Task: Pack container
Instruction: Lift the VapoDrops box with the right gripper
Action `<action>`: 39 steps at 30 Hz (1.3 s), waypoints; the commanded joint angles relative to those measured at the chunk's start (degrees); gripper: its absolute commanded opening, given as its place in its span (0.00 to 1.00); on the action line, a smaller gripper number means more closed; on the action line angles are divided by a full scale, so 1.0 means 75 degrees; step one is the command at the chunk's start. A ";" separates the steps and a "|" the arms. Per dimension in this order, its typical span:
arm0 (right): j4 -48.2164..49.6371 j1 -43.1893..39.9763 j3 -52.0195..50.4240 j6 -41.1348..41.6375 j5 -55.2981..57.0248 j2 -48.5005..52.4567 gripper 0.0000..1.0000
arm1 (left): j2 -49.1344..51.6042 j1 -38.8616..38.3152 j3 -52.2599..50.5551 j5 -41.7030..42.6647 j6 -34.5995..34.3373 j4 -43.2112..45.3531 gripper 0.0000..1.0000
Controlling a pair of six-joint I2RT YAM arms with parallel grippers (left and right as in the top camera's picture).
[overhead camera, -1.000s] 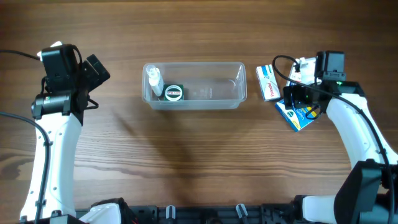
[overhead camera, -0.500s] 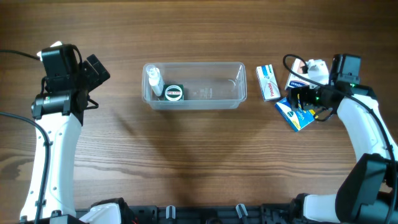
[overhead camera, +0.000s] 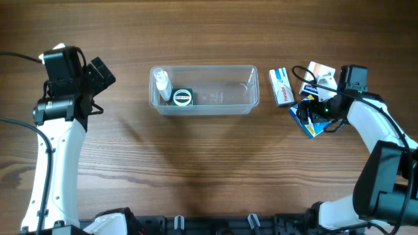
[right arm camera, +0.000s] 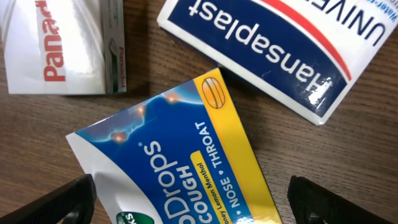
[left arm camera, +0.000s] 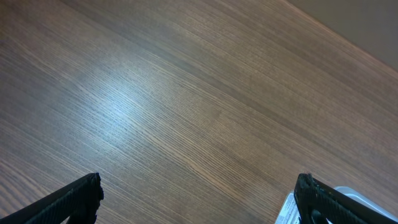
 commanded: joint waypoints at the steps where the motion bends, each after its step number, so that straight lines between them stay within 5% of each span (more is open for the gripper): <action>1: 0.0041 -0.0012 -0.0090 0.0093 -0.0399 0.0402 0.99 | -0.0070 0.0035 0.0102 0.0012 -0.0015 0.0029 1.00; 12: -0.0268 -0.0009 -0.0035 0.0294 -0.1801 0.0309 1.00 | -0.0070 0.0035 0.0102 0.0012 -0.0017 0.0029 1.00; 33: -0.0472 0.1186 -0.0108 0.0402 0.1265 0.0353 1.00 | -0.0070 0.0035 0.0102 0.0012 -0.0017 0.0029 1.00; 39: -0.0373 0.1186 -0.0108 0.0440 0.0985 0.0507 0.97 | -0.0070 0.0035 0.0102 0.0012 -0.0017 0.0029 1.00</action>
